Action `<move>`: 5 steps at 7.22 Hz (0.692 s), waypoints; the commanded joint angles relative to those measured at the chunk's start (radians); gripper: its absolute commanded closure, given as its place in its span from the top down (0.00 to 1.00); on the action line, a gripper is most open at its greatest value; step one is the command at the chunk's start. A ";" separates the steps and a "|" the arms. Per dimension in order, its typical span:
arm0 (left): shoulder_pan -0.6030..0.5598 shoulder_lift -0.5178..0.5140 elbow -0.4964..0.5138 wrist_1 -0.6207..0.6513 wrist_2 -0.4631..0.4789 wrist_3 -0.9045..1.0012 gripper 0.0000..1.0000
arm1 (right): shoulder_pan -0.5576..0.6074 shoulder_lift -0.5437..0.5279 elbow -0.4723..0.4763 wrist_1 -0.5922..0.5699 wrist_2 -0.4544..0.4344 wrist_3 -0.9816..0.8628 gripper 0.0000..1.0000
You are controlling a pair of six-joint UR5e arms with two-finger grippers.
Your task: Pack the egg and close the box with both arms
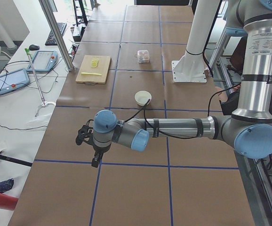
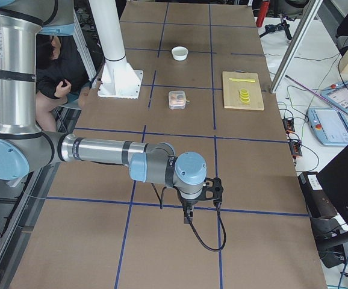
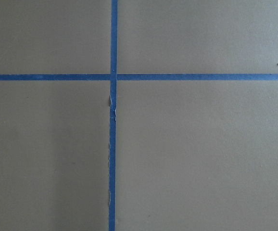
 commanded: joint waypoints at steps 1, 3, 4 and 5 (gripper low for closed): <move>0.000 -0.001 -0.003 -0.001 -0.005 -0.001 1.00 | 0.000 0.001 0.003 0.000 -0.001 0.000 1.00; 0.000 -0.001 -0.001 -0.001 -0.005 -0.010 1.00 | 0.000 0.002 0.007 0.000 -0.001 0.014 1.00; 0.000 -0.003 -0.004 0.004 -0.008 -0.033 1.00 | -0.001 0.005 0.009 0.002 -0.001 0.029 1.00; 0.000 -0.004 -0.012 0.016 -0.009 -0.034 1.00 | 0.000 0.005 0.009 0.002 0.000 0.029 1.00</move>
